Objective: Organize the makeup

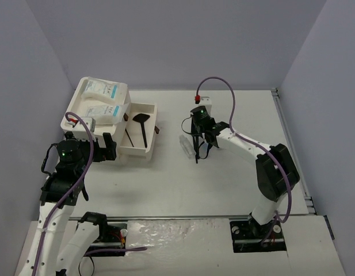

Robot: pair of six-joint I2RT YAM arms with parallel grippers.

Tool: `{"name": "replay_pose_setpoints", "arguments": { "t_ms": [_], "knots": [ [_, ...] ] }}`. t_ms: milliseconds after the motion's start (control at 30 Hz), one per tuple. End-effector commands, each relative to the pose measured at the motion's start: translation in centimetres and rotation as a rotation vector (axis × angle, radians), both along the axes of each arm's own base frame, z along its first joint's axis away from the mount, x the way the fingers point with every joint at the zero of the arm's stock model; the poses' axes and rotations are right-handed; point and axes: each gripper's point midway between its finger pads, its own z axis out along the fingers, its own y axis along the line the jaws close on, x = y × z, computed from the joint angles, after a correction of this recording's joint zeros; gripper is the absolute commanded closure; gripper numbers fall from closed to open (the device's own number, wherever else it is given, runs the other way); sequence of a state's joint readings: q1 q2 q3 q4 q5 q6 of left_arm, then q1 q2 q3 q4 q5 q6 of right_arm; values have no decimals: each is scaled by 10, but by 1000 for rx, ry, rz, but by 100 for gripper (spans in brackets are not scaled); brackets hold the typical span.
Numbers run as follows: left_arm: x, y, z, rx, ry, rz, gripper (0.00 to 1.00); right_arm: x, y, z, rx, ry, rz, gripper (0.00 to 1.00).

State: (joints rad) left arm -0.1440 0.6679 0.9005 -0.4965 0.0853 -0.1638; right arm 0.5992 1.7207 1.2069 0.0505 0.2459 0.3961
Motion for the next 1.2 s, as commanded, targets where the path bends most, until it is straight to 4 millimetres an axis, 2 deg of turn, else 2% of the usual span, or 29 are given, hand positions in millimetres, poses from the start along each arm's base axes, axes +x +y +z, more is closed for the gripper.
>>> {"name": "replay_pose_setpoints", "arguments": {
  "t_ms": [0, 67, 333, 767, 967, 1033, 1167],
  "knots": [
    [8, -4, 18, -14, -56, -12, 3, 6, -6, -18, -22, 30, 12, 81],
    [8, -4, 17, -13, -54, -14, 3, 10, -8, -32, -37, 57, 12, 81],
    [8, -4, 17, -12, -55, -12, 3, 18, -2, -61, -70, 107, 40, 80],
    [7, -4, 18, -12, -57, -13, 3, 24, 4, -90, -97, 155, 48, 79],
    [7, -4, 18, -13, -58, -14, 3, 24, -1, -99, -122, 167, 28, 79],
    [7, -4, 18, -12, -57, -14, 3, 25, -2, -101, -129, 171, 28, 80],
    [7, -4, 17, -12, -56, -15, 3, 28, -1, -88, -124, 143, 28, 97]
  ]
}}
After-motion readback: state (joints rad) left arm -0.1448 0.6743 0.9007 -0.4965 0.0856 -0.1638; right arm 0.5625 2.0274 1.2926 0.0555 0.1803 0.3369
